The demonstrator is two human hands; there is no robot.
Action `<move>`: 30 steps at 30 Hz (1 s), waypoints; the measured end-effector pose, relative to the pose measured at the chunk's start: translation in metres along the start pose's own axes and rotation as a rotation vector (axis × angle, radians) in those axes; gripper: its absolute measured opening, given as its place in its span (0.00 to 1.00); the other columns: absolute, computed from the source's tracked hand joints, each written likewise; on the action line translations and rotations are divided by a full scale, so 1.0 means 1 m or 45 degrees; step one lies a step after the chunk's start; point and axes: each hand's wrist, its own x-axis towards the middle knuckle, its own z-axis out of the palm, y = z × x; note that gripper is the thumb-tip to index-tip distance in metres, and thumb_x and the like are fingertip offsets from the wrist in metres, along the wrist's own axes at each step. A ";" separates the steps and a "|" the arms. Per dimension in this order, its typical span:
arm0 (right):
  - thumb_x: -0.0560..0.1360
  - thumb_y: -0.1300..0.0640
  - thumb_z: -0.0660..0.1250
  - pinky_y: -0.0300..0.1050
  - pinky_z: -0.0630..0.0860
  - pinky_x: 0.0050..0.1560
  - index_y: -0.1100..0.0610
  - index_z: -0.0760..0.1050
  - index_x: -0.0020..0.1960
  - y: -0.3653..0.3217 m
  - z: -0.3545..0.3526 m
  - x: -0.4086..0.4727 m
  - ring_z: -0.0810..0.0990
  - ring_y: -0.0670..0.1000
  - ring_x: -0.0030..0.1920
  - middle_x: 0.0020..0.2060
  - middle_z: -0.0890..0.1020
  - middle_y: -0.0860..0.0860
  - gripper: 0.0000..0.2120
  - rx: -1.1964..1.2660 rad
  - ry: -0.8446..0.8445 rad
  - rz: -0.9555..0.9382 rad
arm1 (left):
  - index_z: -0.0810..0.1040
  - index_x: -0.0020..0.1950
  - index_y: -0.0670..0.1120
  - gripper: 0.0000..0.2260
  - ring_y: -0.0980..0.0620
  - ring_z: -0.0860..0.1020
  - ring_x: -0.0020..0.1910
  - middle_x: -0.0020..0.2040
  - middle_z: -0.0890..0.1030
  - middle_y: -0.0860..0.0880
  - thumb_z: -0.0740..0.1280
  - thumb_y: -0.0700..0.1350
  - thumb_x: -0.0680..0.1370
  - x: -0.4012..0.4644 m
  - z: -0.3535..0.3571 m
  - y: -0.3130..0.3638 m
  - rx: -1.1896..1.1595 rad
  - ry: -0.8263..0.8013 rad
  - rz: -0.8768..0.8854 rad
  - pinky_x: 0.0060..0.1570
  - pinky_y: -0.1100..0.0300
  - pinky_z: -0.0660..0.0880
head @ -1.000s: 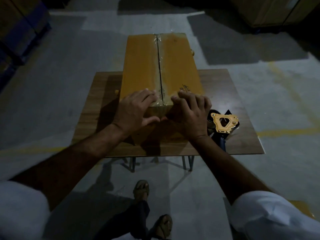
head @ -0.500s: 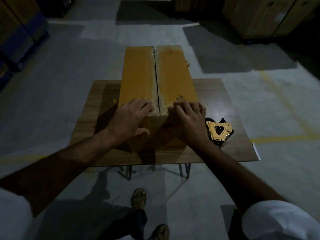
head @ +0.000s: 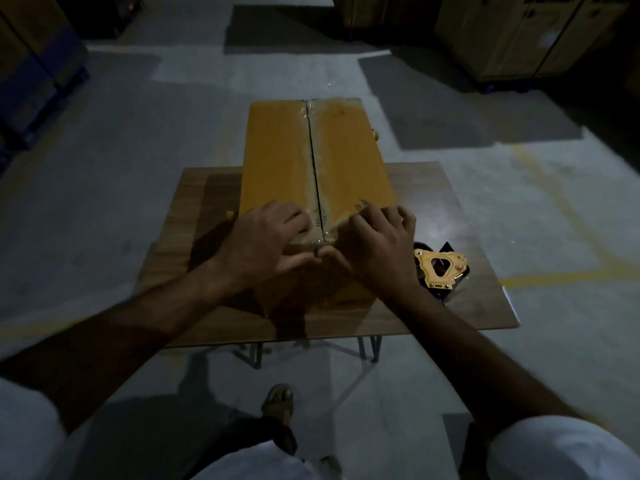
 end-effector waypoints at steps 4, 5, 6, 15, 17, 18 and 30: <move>0.64 0.34 0.77 0.55 0.65 0.60 0.52 0.72 0.65 -0.003 0.003 -0.013 0.70 0.60 0.59 0.63 0.76 0.55 0.36 -0.129 -0.148 -0.084 | 0.70 0.66 0.47 0.36 0.46 0.75 0.56 0.61 0.75 0.46 0.77 0.66 0.68 0.001 0.015 0.019 0.163 -0.074 -0.122 0.52 0.53 0.76; 0.63 0.35 0.79 0.54 0.64 0.59 0.52 0.72 0.65 -0.004 0.003 -0.014 0.70 0.60 0.59 0.63 0.76 0.55 0.38 -0.151 -0.165 -0.058 | 0.68 0.67 0.47 0.38 0.46 0.74 0.57 0.62 0.74 0.45 0.77 0.66 0.68 0.001 0.018 0.023 0.207 -0.105 -0.146 0.53 0.52 0.76; 0.62 0.35 0.80 0.54 0.64 0.59 0.52 0.72 0.64 -0.006 0.003 -0.013 0.70 0.59 0.59 0.62 0.76 0.54 0.38 -0.146 -0.166 -0.021 | 0.67 0.67 0.47 0.39 0.46 0.74 0.57 0.62 0.74 0.45 0.78 0.66 0.67 0.002 0.018 0.023 0.230 -0.118 -0.150 0.54 0.52 0.76; 0.61 0.37 0.79 0.55 0.74 0.53 0.57 0.80 0.58 -0.007 -0.005 0.002 0.69 0.58 0.57 0.57 0.80 0.57 0.33 -0.066 -0.155 -0.008 | 0.67 0.66 0.47 0.37 0.47 0.72 0.54 0.60 0.72 0.45 0.76 0.67 0.68 0.008 0.014 0.013 0.186 -0.177 -0.112 0.52 0.52 0.77; 0.60 0.39 0.82 0.55 0.74 0.54 0.57 0.80 0.60 -0.011 -0.009 0.002 0.69 0.58 0.58 0.58 0.80 0.57 0.35 -0.112 -0.268 0.022 | 0.65 0.67 0.46 0.41 0.46 0.72 0.54 0.61 0.72 0.45 0.77 0.68 0.66 0.008 0.016 0.016 0.252 -0.249 -0.114 0.54 0.52 0.76; 0.60 0.39 0.82 0.55 0.74 0.54 0.56 0.80 0.60 -0.011 -0.012 0.004 0.69 0.57 0.58 0.58 0.80 0.56 0.35 -0.114 -0.320 0.040 | 0.65 0.67 0.46 0.43 0.46 0.73 0.54 0.61 0.72 0.45 0.78 0.69 0.64 0.008 0.015 0.012 0.238 -0.241 -0.077 0.54 0.52 0.76; 0.80 0.30 0.53 0.51 0.52 0.82 0.54 0.61 0.82 -0.050 -0.019 0.031 0.57 0.46 0.82 0.82 0.62 0.48 0.39 0.171 -0.588 0.106 | 0.45 0.85 0.54 0.32 0.63 0.41 0.82 0.84 0.43 0.59 0.40 0.67 0.84 0.040 0.018 -0.068 -0.445 -0.493 0.153 0.77 0.64 0.37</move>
